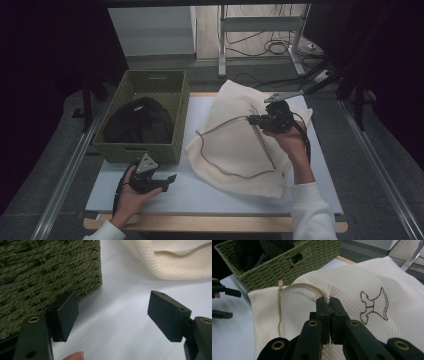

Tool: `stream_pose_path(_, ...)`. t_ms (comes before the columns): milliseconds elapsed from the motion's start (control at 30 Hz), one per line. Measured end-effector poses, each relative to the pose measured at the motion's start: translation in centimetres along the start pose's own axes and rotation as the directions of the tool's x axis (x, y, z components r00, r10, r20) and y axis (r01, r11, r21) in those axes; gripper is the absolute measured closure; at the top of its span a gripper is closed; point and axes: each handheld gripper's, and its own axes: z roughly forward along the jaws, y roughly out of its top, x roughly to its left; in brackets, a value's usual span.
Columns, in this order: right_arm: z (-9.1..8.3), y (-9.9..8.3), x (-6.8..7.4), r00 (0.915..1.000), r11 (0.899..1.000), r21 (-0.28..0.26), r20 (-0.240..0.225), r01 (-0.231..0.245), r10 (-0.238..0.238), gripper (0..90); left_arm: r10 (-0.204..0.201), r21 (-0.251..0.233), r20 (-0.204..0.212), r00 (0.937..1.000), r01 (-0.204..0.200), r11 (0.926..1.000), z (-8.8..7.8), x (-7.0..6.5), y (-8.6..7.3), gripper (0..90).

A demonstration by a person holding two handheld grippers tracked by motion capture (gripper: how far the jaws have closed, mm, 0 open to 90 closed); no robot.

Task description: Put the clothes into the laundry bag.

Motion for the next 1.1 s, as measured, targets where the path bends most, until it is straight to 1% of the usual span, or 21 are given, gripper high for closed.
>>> stream_pose_path(67,-0.2,0.1,-0.2,1.0000,1.000,-0.013,-0.001,-0.003,0.003,87.4,0.000,0.000,0.000,1.0000,0.000,1.0000,0.0,0.0,0.0,24.7)
stream_pose_path(167,-0.4,0.1,-0.4,1.0000,1.000,-0.019,0.000,-0.008,0.008,87.4,-0.002,-0.002,0.000,1.0000,0.002,1.0000,-0.1,0.0,0.0,24.9)
stream_pose_path(400,-0.5,0.0,-0.4,0.9999,1.000,-0.018,0.003,-0.011,0.011,87.4,-0.001,-0.006,-0.002,1.0000,0.001,1.0000,-0.2,0.0,0.0,25.1)
stream_pose_path(500,-0.3,-0.1,-0.5,1.0000,1.000,-0.012,-0.001,-0.009,0.009,87.4,-0.001,-0.006,-0.010,0.9999,0.001,1.0000,-0.3,-0.1,0.1,25.2)
stream_pose_path(567,-0.3,-0.1,-0.5,1.0000,1.000,-0.010,-0.003,-0.010,0.010,87.4,-0.006,-0.008,-0.004,1.0000,0.006,1.0000,-0.5,-0.2,0.3,25.1)
stream_pose_path(600,-0.2,-0.1,-0.5,1.0000,1.000,-0.010,-0.004,-0.009,0.009,87.4,-0.003,-0.012,-0.005,1.0000,0.003,0.9999,-0.7,-0.3,0.5,25.0)
stream_pose_path(700,-0.2,-0.2,-0.6,0.9999,1.000,-0.005,-0.005,-0.013,0.013,87.4,0.037,-0.021,-0.013,0.9992,-0.037,0.9991,-1.4,-0.9,1.3,24.7)
stream_pose_path(767,-0.2,-0.3,-0.6,0.9999,1.000,-0.004,-0.005,-0.013,0.013,87.4,0.070,-0.027,-0.002,0.9975,-0.070,0.9972,-1.9,-1.4,2.0,25.2)
stream_pose_path(800,-0.2,-0.4,-0.7,0.9999,1.000,-0.003,-0.005,-0.014,0.014,87.4,0.075,-0.028,0.001,0.9972,-0.075,0.9968,-2.1,-1.6,2.3,24.7)
stream_pose_path(967,-0.1,-0.5,-0.7,0.9998,1.000,0.001,-0.009,-0.016,0.016,87.4,0.074,-0.054,0.019,0.9971,-0.073,0.9958,-2.7,-1.8,3.2,24.6)
stream_pose_path(1000,-0.1,-0.5,-0.7,0.9999,1.000,0.003,-0.008,-0.014,0.014,87.4,0.070,-0.055,0.019,0.9974,-0.069,0.9961,-2.8,-1.8,3.4,24.5)
stream_pose_path(1100,-0.1,-0.5,-0.7,0.9999,1.000,0.005,-0.007,-0.011,0.011,87.3,0.040,-0.055,0.027,0.9988,-0.039,0.9977,-3.1,-1.4,3.9,25.0)
